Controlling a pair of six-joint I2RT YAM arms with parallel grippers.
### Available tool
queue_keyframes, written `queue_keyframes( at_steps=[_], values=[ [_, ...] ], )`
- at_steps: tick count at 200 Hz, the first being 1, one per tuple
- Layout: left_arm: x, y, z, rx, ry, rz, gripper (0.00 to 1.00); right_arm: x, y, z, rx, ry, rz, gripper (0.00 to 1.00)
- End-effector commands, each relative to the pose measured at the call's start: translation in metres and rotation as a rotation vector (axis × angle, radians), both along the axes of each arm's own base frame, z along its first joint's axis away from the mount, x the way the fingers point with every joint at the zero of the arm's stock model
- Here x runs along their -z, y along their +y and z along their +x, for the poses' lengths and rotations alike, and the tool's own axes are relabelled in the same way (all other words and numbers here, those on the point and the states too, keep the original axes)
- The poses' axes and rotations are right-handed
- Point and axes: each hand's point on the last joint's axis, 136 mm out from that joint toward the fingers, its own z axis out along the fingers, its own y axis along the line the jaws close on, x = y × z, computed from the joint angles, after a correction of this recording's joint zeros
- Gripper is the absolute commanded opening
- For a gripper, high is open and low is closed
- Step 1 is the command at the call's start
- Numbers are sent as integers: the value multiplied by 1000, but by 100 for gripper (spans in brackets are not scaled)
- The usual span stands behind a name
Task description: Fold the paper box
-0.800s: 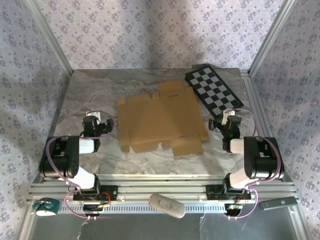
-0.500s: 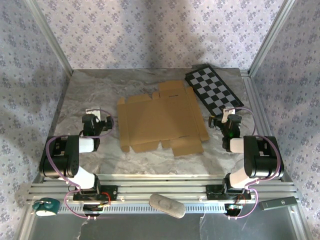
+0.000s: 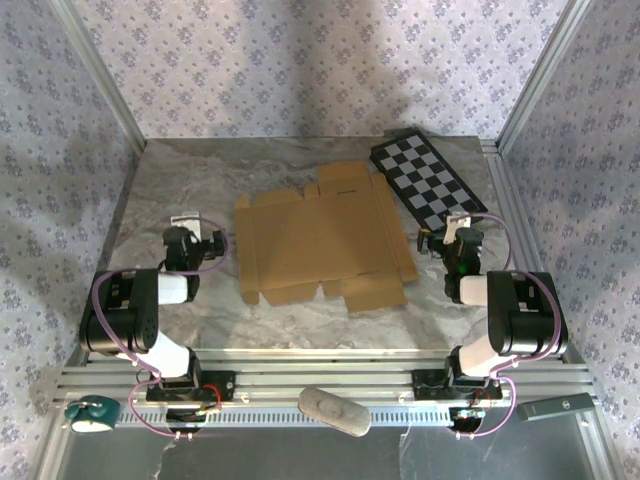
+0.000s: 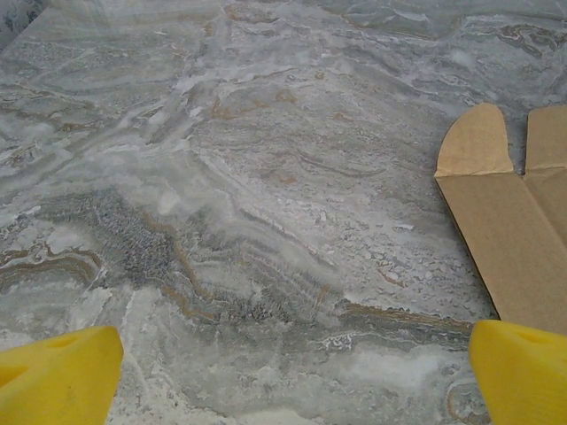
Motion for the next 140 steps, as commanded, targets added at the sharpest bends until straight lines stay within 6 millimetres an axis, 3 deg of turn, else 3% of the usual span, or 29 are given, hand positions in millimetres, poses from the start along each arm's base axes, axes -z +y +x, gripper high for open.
queue_keyframes(
  at_steps=[1, 27, 50, 64, 80, 95, 98, 106, 108, 116, 122, 127, 133, 140],
  values=[
    [-15, -1, 11, 17, -55, 7, 100, -11, -1, 10, 4, -38, -24, 100],
    [-19, 1, 11, 9, -71, 5, 100, -14, -4, 9, 26, -47, -31, 100],
    [-49, 3, 9, -54, -48, 75, 100, -47, -21, 4, 177, -37, -98, 100],
    [-81, 4, 7, -121, -94, 107, 100, -85, -33, 0, 295, -98, -80, 100],
    [-128, 7, 6, -221, -202, 56, 100, -155, -34, 0, 364, -229, -83, 100],
    [-178, 10, 11, -347, -271, -101, 100, -212, -29, 4, 417, -216, 3, 99],
    [-176, 11, 10, -374, -231, -136, 100, -220, -28, 7, 411, -198, 50, 100],
    [-191, 12, 12, -463, -174, -355, 100, -228, -25, 13, 395, -103, 194, 100],
    [-180, 11, 8, -485, -104, -396, 100, -226, -27, 14, 411, -71, 229, 100],
    [-175, 7, 1, -561, 43, -588, 100, -213, -34, 6, 552, 62, 413, 100],
    [-170, -11, 12, -492, 103, -706, 100, -203, -30, 8, 566, 147, 517, 99],
    [-168, -34, 26, -378, 134, -800, 99, -204, -16, 29, 438, 164, 555, 99],
    [-171, -57, 39, -281, 157, -893, 92, -198, 5, 45, 309, 211, 594, 100],
    [-168, -79, 44, -240, 221, -934, 86, -186, 18, 47, 298, 290, 582, 99]
  ],
)
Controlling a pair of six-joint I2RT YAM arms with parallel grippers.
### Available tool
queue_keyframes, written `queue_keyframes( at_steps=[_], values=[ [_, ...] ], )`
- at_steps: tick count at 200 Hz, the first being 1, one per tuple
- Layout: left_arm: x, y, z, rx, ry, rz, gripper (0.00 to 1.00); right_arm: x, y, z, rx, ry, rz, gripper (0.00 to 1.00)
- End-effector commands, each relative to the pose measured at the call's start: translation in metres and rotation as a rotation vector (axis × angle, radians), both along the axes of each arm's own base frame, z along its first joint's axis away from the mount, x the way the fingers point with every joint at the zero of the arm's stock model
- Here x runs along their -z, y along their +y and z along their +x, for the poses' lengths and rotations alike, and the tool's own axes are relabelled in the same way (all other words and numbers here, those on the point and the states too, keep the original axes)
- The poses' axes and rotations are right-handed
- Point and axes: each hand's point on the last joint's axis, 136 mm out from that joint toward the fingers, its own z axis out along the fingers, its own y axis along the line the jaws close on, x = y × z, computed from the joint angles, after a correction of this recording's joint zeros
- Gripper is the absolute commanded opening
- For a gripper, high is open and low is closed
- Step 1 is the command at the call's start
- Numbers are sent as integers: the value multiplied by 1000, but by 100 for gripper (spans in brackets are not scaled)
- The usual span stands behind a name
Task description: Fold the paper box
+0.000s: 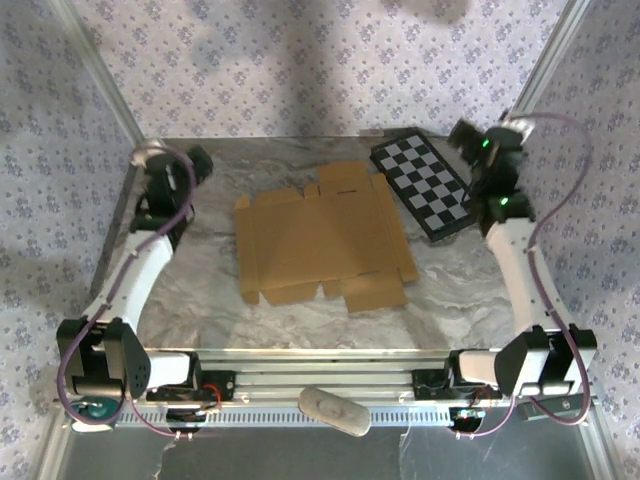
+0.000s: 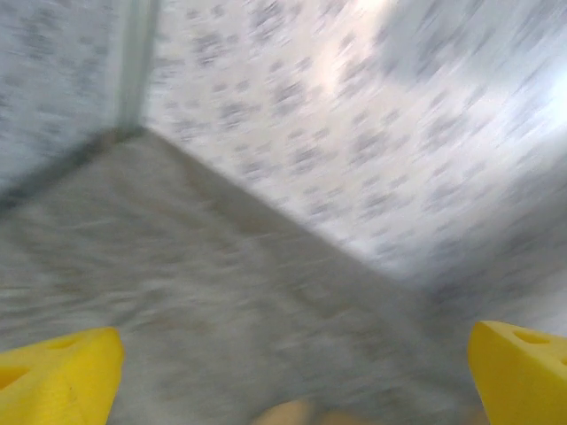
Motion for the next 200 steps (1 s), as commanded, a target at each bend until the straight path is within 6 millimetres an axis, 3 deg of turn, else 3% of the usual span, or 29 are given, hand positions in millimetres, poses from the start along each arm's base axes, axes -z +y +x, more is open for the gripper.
queue_keyframes(
  at_steps=[1, 12, 24, 34, 58, 87, 111, 170, 200],
  values=[
    [75, -69, -6, 177, 344, -460, 86, 133, 46, -6, -151, 523, 311, 99],
    [83, -106, -7, 254, 448, -442, 85, 158, 68, -6, -185, 654, 232, 98],
    [96, -148, -12, 372, 549, -418, 79, 185, 93, -8, -272, 758, 210, 88],
    [109, -177, -19, 443, 617, -396, 75, 207, 108, -13, -331, 821, 211, 85],
    [149, -215, -38, 519, 755, -352, 71, 253, 124, -30, -415, 948, 237, 75],
    [199, -229, -52, 546, 898, -371, 65, 295, 142, -44, -523, 1064, 250, 68],
    [225, -224, -62, 538, 974, -338, 63, 323, 138, -50, -508, 1114, 222, 63],
    [252, -219, -75, 543, 1036, -316, 62, 354, 130, -50, -544, 1168, 180, 67],
    [263, -218, -79, 551, 1058, -301, 61, 359, 143, -46, -638, 1171, 224, 67]
  ],
)
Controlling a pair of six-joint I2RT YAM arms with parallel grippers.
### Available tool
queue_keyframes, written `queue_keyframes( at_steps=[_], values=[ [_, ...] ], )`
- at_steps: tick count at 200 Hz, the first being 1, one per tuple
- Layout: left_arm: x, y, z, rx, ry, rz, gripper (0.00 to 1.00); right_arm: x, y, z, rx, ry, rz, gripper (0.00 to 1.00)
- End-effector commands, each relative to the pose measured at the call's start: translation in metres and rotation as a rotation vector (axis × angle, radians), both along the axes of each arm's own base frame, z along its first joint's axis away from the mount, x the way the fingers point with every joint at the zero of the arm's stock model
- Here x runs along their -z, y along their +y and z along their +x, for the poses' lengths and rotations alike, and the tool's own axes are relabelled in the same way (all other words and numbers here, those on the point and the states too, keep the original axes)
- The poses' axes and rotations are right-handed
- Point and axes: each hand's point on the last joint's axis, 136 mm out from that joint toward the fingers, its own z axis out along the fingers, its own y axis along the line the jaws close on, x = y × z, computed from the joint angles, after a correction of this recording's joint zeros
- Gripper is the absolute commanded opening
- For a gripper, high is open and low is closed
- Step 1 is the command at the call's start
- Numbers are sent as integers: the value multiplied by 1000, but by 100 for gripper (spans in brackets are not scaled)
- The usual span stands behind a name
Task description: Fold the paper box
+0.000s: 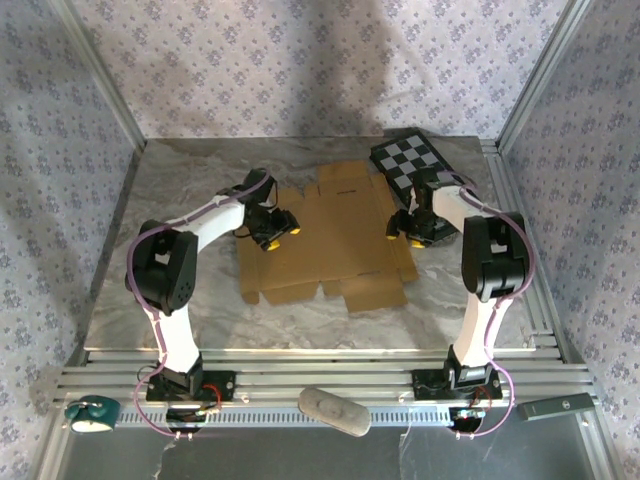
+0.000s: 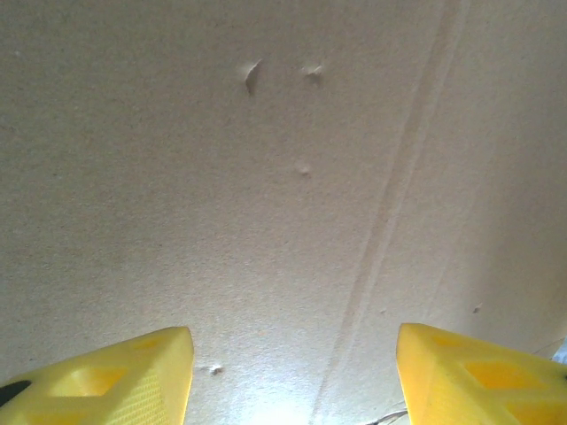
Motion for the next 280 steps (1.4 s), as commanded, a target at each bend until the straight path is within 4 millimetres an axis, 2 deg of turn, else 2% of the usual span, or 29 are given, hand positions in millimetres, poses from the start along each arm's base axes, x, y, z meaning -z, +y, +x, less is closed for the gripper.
queue_keyframes(
  at_steps=[1, 20, 35, 53, 77, 104, 112, 133, 162, 169, 196, 211, 220, 234, 243, 250, 280],
  values=[
    [13, 3, -12, 22, 55, 15, 61, 2, 12, 4, -68, 10, 68, 67],
    [21, 2, -16, 31, 71, 15, 61, 3, 19, 5, -90, 20, 112, 64],
    [28, 2, -19, 40, 85, 22, 60, 3, 24, 5, -102, 25, 142, 58],
    [36, 3, -23, 46, 106, 28, 60, 0, 27, 6, -116, 17, 160, 46],
    [45, 3, -28, 54, 129, 30, 60, -15, 30, 11, -136, -30, 166, 30],
    [46, 1, -29, 51, 138, 19, 59, -38, 30, 20, -159, -97, 109, 0],
    [42, 0, -28, 48, 130, 19, 58, -48, 31, 23, -176, -123, 87, 0],
    [9, 2, -14, 25, 56, 31, 58, -78, 36, 31, -231, -210, 11, 0],
    [-73, -2, 22, -27, -117, 11, 61, -119, 47, 39, -305, -337, -79, 0],
    [-88, -3, 26, -44, -129, 3, 62, -126, 49, 39, -317, -357, -103, 0],
    [-149, -20, 60, -135, -209, -116, 68, -149, 63, 43, -388, -438, -200, 0],
    [-174, -35, 80, -183, -235, -206, 70, -160, 73, 46, -421, -482, -230, 0],
    [-195, -48, 96, -191, -273, -282, 71, -165, 79, 47, -436, -504, -243, 0],
    [-212, -62, 114, -198, -278, -337, 73, -174, 87, 50, -451, -537, -264, 0],
    [-210, -69, 119, -198, -242, -332, 73, -178, 91, 52, -460, -550, -268, 0],
    [-217, -73, 124, -197, -236, -339, 74, -180, 94, 53, -468, -560, -272, 0],
    [-210, -96, 138, -198, -162, -374, 78, -189, 106, 53, -504, -594, -283, 0]
  ],
)
